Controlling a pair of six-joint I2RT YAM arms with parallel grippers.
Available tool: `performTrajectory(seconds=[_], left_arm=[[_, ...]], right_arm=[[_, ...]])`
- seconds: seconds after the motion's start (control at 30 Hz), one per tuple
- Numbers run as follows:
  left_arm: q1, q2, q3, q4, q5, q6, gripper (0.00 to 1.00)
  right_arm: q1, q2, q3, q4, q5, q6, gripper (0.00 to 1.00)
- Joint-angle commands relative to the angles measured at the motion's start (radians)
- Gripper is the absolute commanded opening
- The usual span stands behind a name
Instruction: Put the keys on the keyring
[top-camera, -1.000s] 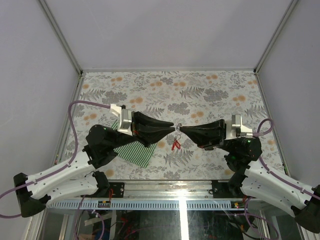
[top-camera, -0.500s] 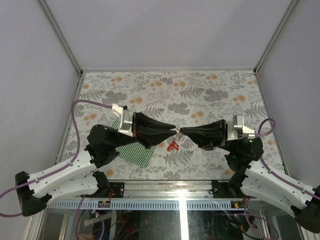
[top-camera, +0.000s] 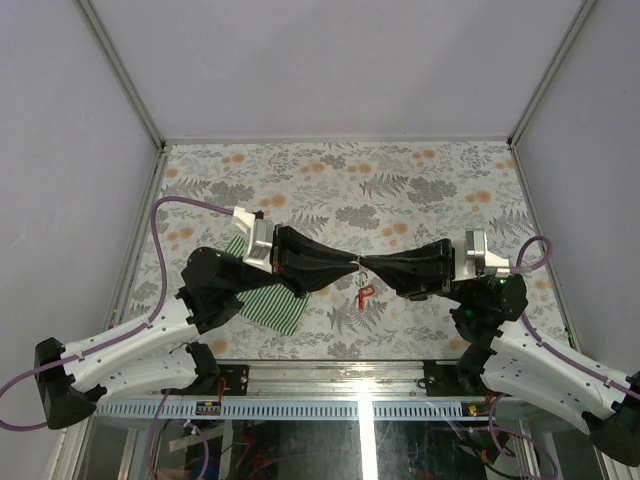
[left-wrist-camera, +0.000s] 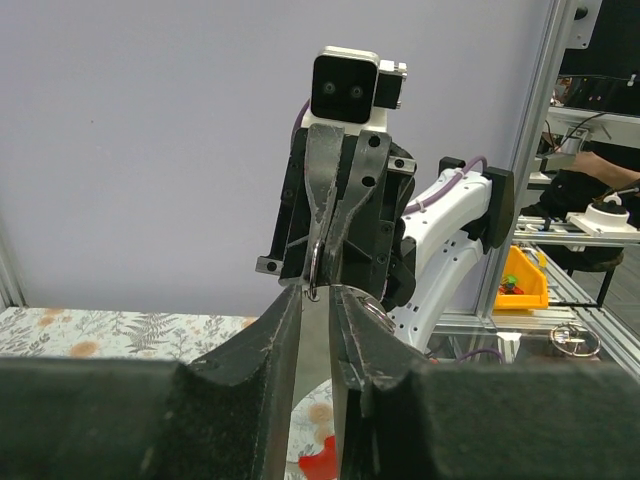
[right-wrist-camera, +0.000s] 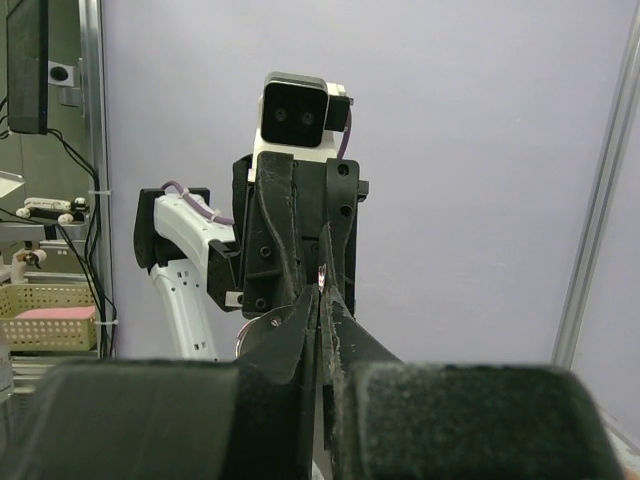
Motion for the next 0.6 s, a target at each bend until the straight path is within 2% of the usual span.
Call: performTrajectory(seconds=[0.0,0.27,0.47,0.57], left_arm=[[-0.005,-0.001,0.024,0.076,0.015,-0.010,0.18],[-0.005,0.005,0.028,0.078,0.012,-0.011,0.16],[-0.005,0.010,0.058,0.006,0.015,0.003,0.02],[-0.005,0.004,0.066,-0.020,0.009,0.024,0.00]], right_arm=[[0.004,-0.003,0.057,0.052,-0.021,-0.006,0.00],[0.004,-0.004,0.054,0.033,-0.034,-0.006,0.00],[0.003,-0.007,0.054,-0.005,-0.044,-0.020,0.00],[0.004,-0.021,0.052,-0.050,-0.042,-0.044,0.00]])
